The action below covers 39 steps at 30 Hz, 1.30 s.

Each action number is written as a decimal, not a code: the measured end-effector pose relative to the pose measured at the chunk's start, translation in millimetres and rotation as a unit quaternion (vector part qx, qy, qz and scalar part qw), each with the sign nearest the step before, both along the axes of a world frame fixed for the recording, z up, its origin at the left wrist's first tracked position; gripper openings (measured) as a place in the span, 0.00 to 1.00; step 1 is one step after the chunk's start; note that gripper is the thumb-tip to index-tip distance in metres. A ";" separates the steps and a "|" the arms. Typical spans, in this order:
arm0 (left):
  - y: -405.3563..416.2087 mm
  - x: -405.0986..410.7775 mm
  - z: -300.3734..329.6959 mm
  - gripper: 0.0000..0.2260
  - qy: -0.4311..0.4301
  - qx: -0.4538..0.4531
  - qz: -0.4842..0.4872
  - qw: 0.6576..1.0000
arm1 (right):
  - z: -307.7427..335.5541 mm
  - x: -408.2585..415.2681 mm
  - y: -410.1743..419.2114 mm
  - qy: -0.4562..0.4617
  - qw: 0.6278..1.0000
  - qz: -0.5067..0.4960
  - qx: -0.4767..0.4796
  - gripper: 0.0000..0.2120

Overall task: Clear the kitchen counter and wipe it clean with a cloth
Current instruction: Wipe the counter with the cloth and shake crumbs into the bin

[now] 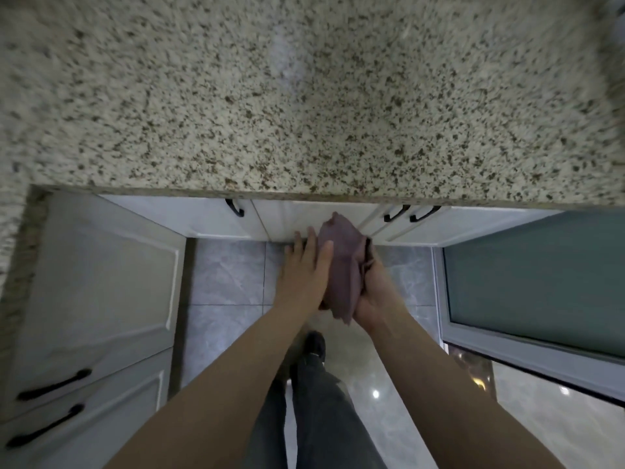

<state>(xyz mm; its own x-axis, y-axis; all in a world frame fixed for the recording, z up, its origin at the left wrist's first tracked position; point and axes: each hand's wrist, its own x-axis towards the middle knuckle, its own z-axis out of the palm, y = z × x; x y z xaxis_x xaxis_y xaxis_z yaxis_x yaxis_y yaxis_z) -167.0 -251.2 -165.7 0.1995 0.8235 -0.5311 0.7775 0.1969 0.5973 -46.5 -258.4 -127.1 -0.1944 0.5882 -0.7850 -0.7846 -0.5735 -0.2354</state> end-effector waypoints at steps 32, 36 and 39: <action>-47.4 -482.8 90.4 0.12 -0.035 0.234 0.469 0.851 | 3.8 -465.3 165.7 -0.616 0.334 0.536 0.471 0.25; -33.3 -495.2 90.3 0.12 -0.055 0.222 0.468 0.854 | -1.5 -476.3 161.2 -0.660 0.195 0.552 0.470 0.26; -15.8 -506.8 96.2 0.11 -0.106 0.230 0.473 0.844 | -0.7 -484.4 166.0 -0.668 0.143 0.560 0.470 0.28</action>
<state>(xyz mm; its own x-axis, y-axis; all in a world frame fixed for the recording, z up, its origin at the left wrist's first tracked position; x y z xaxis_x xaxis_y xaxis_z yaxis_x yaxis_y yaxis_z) -673.8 -267.0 -69.5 -0.6128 0.7765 -0.1469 0.2686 0.3795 0.8853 -530.9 -92.4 -127.8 -0.6255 0.7427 -0.2390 0.7787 0.6133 -0.1319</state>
